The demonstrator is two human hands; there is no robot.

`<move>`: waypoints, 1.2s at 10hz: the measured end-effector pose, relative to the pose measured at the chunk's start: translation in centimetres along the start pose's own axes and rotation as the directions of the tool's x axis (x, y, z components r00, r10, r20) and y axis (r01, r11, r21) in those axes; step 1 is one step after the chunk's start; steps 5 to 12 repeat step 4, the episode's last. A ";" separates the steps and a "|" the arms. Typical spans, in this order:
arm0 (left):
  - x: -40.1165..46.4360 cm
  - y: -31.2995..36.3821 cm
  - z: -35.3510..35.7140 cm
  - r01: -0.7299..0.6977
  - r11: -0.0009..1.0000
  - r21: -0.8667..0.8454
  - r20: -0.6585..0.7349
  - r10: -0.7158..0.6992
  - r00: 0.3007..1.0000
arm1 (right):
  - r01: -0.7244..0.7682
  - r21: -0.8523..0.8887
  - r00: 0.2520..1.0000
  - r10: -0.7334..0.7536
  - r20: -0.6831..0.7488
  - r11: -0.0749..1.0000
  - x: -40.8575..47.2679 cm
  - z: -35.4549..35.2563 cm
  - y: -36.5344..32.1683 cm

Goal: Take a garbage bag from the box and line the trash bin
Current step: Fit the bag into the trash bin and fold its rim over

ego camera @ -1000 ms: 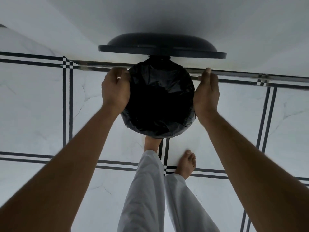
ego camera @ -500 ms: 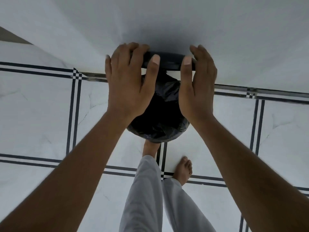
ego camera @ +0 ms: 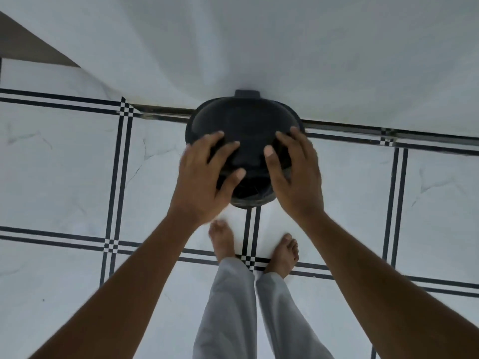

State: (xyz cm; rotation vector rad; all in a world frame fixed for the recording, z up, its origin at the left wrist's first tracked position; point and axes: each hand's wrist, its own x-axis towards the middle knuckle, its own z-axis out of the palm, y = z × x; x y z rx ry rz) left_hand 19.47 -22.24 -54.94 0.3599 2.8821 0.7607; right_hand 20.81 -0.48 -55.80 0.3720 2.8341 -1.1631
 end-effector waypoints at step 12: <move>-2.5 3.8 -2.0 0.408 0.865 -0.293 0.242 -0.346 0.907 | -0.222 0.108 0.975 0.218 0.048 0.969 -6.0 -0.8 -3.8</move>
